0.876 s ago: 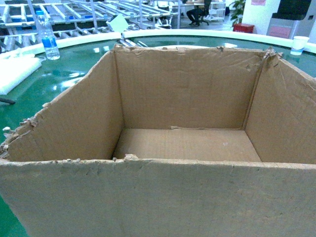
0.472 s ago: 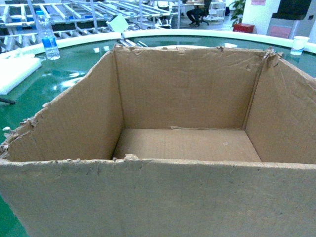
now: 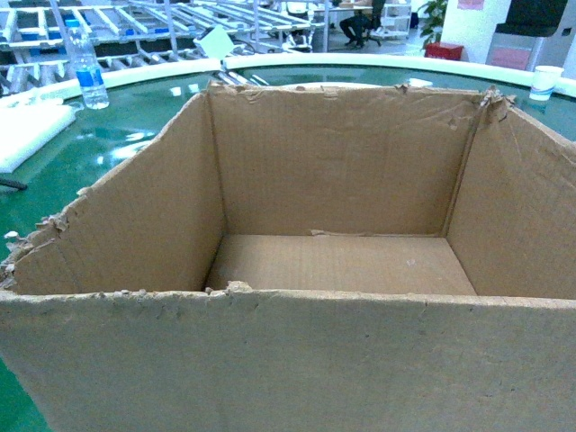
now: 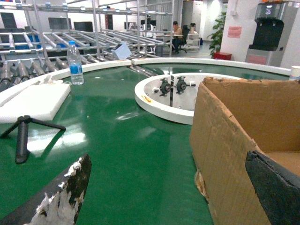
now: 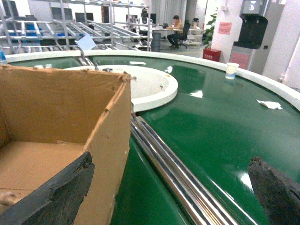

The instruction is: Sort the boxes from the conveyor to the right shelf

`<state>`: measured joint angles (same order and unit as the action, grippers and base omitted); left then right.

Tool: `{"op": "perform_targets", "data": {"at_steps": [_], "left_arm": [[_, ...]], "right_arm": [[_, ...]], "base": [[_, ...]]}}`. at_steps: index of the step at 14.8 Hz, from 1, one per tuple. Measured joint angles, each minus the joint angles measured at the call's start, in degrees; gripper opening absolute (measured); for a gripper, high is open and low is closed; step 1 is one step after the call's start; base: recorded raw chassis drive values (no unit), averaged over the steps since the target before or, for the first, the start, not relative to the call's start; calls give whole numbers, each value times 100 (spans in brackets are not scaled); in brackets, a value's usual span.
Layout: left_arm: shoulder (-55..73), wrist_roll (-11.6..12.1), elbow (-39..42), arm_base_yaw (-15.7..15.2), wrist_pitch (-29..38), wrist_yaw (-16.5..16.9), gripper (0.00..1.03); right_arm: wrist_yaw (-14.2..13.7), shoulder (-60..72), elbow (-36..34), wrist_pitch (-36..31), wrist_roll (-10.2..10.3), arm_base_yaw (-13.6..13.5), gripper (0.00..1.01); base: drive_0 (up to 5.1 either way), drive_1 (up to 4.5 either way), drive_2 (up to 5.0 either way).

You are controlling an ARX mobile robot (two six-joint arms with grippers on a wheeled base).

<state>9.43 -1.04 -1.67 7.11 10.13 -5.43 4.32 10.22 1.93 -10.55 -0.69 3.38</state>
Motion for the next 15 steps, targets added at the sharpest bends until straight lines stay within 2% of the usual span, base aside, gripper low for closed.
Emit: {"op": "perform_targets", "data": {"at_steps": [1, 3, 4, 6, 7, 8, 10, 12, 13, 15], "left_arm": [[538, 0, -203, 94, 476, 4, 98], [1770, -9, -872, 269, 1335, 173, 98], [2302, -9, -1161, 354, 1537, 308, 98], [3399, -50, -1878, 479, 1495, 715, 98], [3847, -118, -2149, 428, 1648, 846, 98], [4264, -160, -2380, 420, 1829, 837, 98], [4883, -157, -2688, 623, 1554, 855, 98], [5274, -205, -2868, 870, 1082, 949, 98], [5392, -293, -2988, 964, 883, 994, 98], [5493, -651, -3102, 994, 326, 1099, 98]], "right_arm": [[-70, 463, 219, -437, -44, -236, 98], [-107, 1556, 750, -1182, -201, -450, 98], [-107, 2050, 946, -1388, -284, -568, 98], [-79, 3193, 1543, -1440, -483, -868, 98], [-94, 3630, 1801, -1414, -557, -1021, 98], [-181, 4072, 1958, -1698, -612, -1097, 98], [-334, 4822, 2275, -1469, -686, -1250, 98], [-260, 5331, 2575, -839, -673, -1327, 98], [-282, 5541, 2743, -527, -660, -1344, 98], [-431, 5794, 2942, -170, -588, -1357, 98]], "base": [[0, 0, 0], [0, 0, 0], [0, 0, 0], [0, 0, 0], [0, 0, 0], [0, 0, 0], [0, 0, 0], [0, 0, 0], [0, 0, 0], [0, 0, 0]]}}
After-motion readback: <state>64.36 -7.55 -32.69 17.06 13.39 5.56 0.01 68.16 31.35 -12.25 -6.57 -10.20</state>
